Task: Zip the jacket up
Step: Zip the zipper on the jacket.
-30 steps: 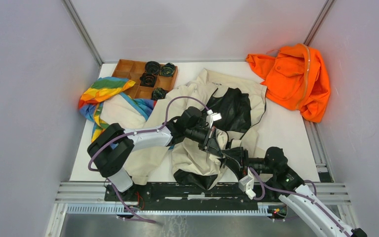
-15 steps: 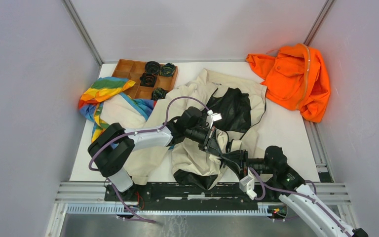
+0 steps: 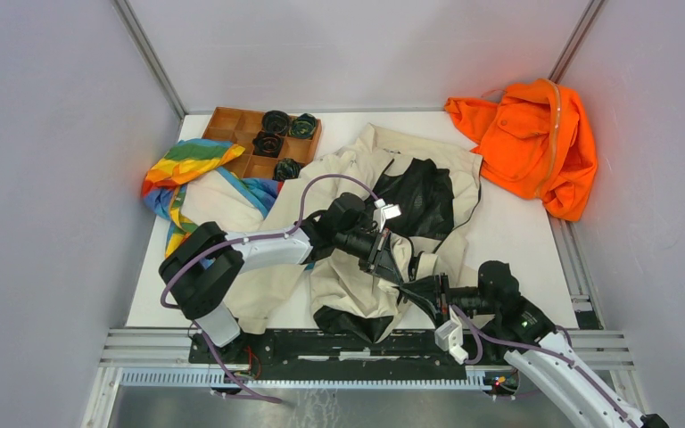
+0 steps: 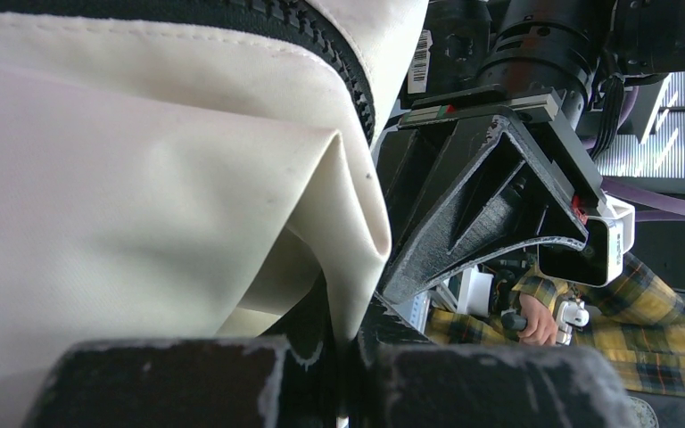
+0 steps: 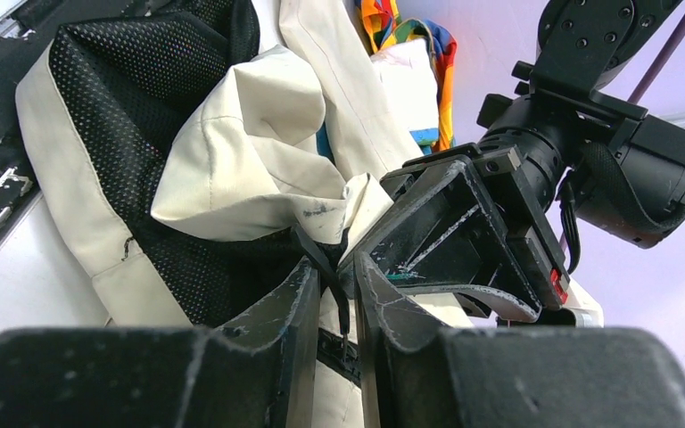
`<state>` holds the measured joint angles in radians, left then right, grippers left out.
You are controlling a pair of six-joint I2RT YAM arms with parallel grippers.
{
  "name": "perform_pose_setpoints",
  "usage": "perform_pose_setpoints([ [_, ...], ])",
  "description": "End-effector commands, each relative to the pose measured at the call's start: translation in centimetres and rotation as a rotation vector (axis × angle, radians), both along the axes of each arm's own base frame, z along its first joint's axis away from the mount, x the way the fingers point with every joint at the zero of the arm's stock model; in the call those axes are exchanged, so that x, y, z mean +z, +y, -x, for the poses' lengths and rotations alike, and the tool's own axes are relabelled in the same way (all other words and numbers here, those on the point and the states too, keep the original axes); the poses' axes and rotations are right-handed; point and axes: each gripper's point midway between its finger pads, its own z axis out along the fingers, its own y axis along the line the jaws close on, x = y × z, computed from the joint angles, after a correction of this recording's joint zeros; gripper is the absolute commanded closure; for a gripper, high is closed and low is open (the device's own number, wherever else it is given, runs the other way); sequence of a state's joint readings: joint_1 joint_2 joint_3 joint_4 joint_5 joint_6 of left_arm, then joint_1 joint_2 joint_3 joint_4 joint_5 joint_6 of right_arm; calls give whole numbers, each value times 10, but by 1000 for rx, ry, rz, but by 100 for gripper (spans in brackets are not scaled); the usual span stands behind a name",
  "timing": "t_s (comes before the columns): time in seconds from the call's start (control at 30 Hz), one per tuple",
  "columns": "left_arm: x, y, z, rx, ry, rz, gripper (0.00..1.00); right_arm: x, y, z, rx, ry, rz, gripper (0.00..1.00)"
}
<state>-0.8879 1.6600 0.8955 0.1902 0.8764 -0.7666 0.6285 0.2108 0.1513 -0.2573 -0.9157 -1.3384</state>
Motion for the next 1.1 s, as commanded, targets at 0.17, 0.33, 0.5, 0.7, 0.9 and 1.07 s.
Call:
perform_pose_setpoints([
  [0.17,2,-2,5,-23,34,11,98,23,1,8,50,-64,-20,79],
  [0.33,2,-2,5,-26,35,12,98,22,1,12,68,-68,-6,85],
  [0.5,0,-2,6,-26,37,5,98,21,-2,17,85,-63,17,89],
  [0.7,-1,-1,6,-27,39,2,98,21,-3,18,80,-53,19,90],
  [0.9,-2,0,7,-33,37,-5,98,37,0,2,-19,63,-26,97],
  [1.07,-3,1,7,-37,36,-11,98,56,2,-13,-111,170,-86,100],
])
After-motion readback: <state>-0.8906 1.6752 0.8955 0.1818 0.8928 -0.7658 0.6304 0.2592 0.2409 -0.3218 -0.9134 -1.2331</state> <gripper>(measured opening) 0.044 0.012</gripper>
